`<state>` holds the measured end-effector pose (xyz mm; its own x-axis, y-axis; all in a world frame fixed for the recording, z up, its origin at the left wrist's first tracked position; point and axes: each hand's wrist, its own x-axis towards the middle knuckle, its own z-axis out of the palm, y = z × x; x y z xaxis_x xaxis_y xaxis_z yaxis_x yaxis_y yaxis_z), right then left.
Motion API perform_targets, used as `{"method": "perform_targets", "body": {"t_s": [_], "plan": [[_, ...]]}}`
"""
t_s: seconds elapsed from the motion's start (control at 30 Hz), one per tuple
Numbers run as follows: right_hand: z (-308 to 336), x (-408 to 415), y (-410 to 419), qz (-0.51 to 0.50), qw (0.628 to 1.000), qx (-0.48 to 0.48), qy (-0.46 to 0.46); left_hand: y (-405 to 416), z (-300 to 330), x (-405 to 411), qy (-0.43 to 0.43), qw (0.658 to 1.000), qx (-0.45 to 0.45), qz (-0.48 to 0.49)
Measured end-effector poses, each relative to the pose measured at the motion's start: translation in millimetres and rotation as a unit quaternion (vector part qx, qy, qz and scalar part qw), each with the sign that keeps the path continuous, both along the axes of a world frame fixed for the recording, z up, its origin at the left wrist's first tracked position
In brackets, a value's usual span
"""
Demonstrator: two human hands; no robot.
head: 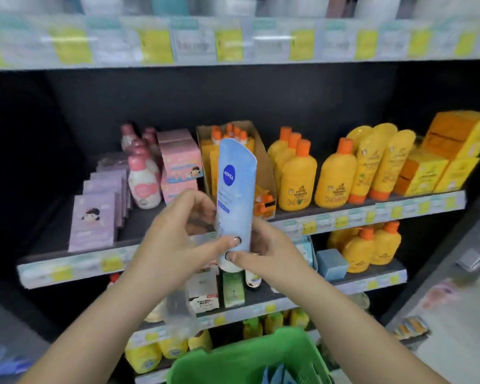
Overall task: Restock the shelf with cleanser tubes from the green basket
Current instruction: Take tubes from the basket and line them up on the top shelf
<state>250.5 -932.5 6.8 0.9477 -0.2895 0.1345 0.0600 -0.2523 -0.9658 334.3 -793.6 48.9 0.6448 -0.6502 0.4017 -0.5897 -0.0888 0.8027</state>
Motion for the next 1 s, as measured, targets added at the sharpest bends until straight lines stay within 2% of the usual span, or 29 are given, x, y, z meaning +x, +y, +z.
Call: {"method": "perform_targets", "body": {"t_s": [0.1,0.27,0.43,0.73,0.8,0.93,1.0], "plan": [[38,7,8,0.037,0.998,0.011,-0.044,12,21,0,0.005,0.999,-0.031,0.015],[97,23,31,0.099,0.990,-0.006,-0.097,34,67,3,-0.034,0.993,-0.103,0.053],[143,48,49,0.144,0.980,-0.006,-0.135,53,114,15,-0.067,0.984,-0.136,0.097],[202,90,89,0.166,0.969,-0.001,-0.182,82,172,47,-0.145,0.952,-0.179,0.204],[212,102,103,0.153,0.969,-0.027,-0.192,92,184,57,-0.167,0.937,-0.182,0.247],[234,131,138,0.118,0.957,-0.152,-0.218,113,209,79,-0.204,0.906,-0.171,0.331],[246,148,155,0.110,0.956,-0.166,-0.215,125,222,92,-0.214,0.894,-0.160,0.360]]}}
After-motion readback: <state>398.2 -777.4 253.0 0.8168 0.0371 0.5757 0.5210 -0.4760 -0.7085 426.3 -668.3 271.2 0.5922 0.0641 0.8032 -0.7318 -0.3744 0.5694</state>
